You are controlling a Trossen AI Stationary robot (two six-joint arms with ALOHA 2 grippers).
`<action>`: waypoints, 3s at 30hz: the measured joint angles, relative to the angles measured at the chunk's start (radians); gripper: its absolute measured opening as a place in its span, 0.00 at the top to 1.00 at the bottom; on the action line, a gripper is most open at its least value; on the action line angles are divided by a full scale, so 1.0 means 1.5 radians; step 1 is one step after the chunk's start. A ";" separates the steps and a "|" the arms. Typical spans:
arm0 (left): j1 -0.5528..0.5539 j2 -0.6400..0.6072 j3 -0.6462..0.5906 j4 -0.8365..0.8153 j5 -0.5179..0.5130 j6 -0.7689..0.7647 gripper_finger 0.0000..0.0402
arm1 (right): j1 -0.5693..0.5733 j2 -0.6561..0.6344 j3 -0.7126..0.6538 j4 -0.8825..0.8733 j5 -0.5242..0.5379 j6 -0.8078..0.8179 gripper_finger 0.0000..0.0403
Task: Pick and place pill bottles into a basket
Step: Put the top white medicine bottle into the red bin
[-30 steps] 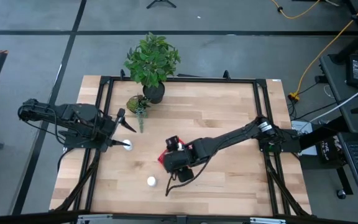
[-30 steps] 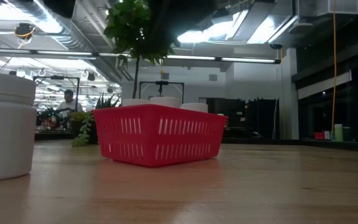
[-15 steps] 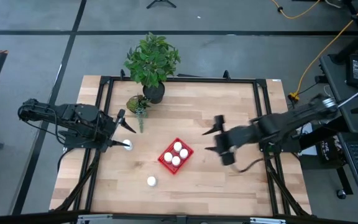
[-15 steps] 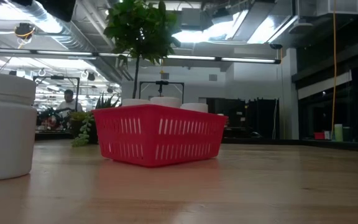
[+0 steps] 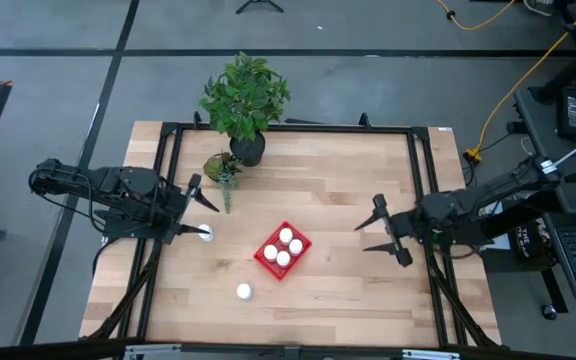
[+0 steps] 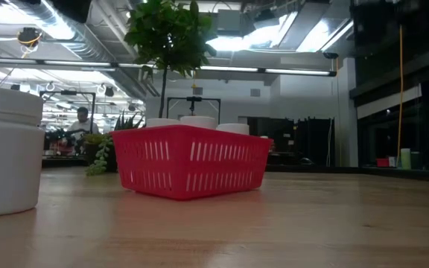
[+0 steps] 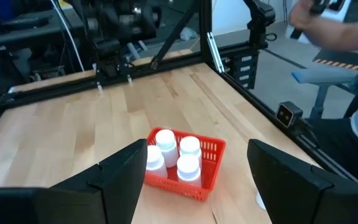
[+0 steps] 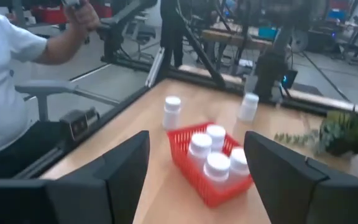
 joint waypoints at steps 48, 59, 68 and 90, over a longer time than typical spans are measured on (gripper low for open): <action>0.000 0.044 0.000 -0.001 0.001 -0.007 0.32 | -0.010 -0.082 -0.205 0.131 0.093 0.020 0.35; 0.000 0.044 0.000 -0.007 0.001 -0.046 0.32 | -0.051 -0.250 -0.205 0.111 0.094 0.020 0.34; 0.000 0.044 0.001 -0.006 0.001 -0.054 0.32 | -0.182 -0.398 -0.205 0.111 0.096 0.020 0.34; 0.000 0.044 0.001 -0.006 -0.004 -0.035 0.32 | -0.202 -0.435 -0.205 -0.069 0.094 0.020 0.34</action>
